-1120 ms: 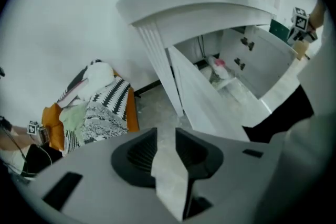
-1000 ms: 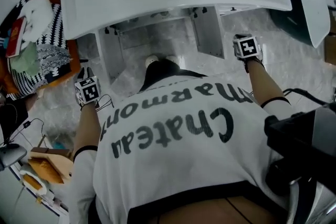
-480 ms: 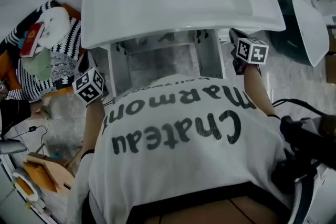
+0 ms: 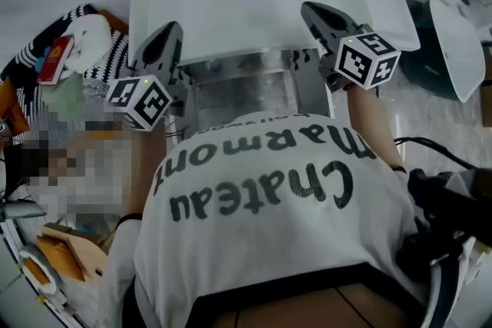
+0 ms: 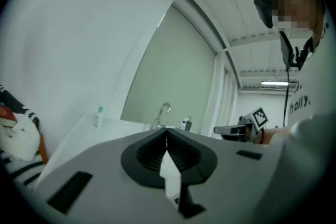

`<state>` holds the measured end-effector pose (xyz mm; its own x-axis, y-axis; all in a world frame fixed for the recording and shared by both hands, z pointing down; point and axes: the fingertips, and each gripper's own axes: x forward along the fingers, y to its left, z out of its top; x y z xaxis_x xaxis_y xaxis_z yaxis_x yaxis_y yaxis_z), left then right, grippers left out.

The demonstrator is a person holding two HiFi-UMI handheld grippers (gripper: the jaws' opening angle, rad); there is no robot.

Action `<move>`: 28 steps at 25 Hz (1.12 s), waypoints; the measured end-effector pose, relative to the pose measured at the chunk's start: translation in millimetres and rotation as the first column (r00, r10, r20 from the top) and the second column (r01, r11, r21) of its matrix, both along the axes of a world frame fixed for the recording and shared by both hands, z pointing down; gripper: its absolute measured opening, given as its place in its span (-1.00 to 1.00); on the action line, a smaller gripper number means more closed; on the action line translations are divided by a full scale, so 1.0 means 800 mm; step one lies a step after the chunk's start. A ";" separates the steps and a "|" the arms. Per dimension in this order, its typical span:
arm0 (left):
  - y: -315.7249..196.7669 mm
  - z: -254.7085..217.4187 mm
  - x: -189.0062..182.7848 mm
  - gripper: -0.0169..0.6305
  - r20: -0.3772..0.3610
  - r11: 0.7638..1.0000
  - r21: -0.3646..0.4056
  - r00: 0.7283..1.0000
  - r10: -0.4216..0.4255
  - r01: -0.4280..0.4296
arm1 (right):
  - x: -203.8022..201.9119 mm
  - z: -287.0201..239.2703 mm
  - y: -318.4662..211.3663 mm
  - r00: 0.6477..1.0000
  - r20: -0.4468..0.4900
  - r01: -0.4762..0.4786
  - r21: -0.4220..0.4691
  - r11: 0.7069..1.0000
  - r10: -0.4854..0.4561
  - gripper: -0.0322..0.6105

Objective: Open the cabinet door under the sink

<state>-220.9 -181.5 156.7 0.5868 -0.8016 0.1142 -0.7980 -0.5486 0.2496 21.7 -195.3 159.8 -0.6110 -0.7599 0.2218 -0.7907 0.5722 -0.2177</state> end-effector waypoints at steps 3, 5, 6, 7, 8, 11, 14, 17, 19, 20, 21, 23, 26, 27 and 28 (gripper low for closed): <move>0.013 -0.034 0.044 -0.92 -0.080 0.993 0.035 0.990 0.114 -0.112 | -0.048 -0.022 0.009 0.996 -0.016 0.085 0.044 0.995 -0.084 -0.86; 0.021 -0.046 0.058 -0.92 -0.116 0.987 0.064 0.981 0.156 -0.149 | -0.069 -0.025 0.014 0.992 -0.046 0.121 0.050 0.991 -0.119 -0.86; 0.024 -0.046 0.061 -0.92 -0.099 0.985 0.080 0.982 0.158 -0.151 | -0.075 -0.024 0.017 0.989 -0.065 0.135 0.051 0.990 -0.131 -0.86; 0.027 -0.042 0.061 -0.92 -0.059 0.984 0.099 0.987 0.151 -0.145 | -0.079 -0.020 0.020 0.987 -0.080 0.144 0.049 0.988 -0.140 -0.86; 0.031 -0.034 0.059 -0.92 -0.005 0.984 0.112 0.990 0.138 -0.136 | -0.079 -0.016 0.022 0.986 -0.087 0.147 0.044 0.988 -0.143 -0.86; 0.046 0.001 0.045 -0.92 0.112 0.991 0.073 0.988 0.106 -0.115 | -0.069 -0.002 0.028 0.990 -0.041 0.134 0.007 0.991 -0.134 -0.86; 0.050 0.022 0.033 -0.92 0.133 0.996 0.014 0.988 0.084 -0.087 | -0.059 0.005 0.028 0.993 0.003 0.118 -0.030 0.993 -0.118 -0.87; 0.051 0.028 0.027 -0.92 0.141 0.998 -0.002 0.988 0.065 -0.065 | -0.061 0.009 0.030 0.993 -0.012 0.121 -0.038 0.992 -0.121 -0.87; 0.054 0.030 0.024 -0.92 0.141 0.998 -0.002 0.988 0.062 -0.062 | -0.064 0.011 0.033 0.992 -0.014 0.124 -0.037 0.992 -0.124 -0.87; 0.054 0.030 0.023 -0.92 0.139 0.998 0.000 0.988 0.062 -0.063 | -0.066 0.011 0.034 0.992 -0.010 0.124 -0.037 0.992 -0.125 -0.87; 0.054 0.029 0.023 -0.92 0.137 0.998 0.002 0.989 0.062 -0.062 | -0.066 0.011 0.034 0.992 -0.007 0.124 -0.038 0.992 -0.124 -0.87; 0.054 0.027 0.022 -0.92 0.134 0.998 0.010 0.989 0.059 -0.061 | -0.066 0.012 0.035 0.992 -0.009 0.123 -0.037 0.992 -0.123 -0.87; 0.053 0.023 0.023 -0.92 0.128 0.998 0.021 0.990 0.060 -0.063 | -0.064 0.013 0.034 0.993 -0.027 0.117 -0.032 0.993 -0.118 -0.87; 0.052 0.021 0.024 -0.92 0.125 0.998 0.024 0.990 0.061 -0.065 | -0.064 0.013 0.034 0.993 -0.031 0.117 -0.031 0.993 -0.118 -0.87; 0.052 0.021 0.024 -0.92 0.124 0.997 0.026 0.990 0.063 -0.066 | -0.064 0.013 0.034 0.992 -0.034 0.117 -0.029 0.993 -0.118 -0.87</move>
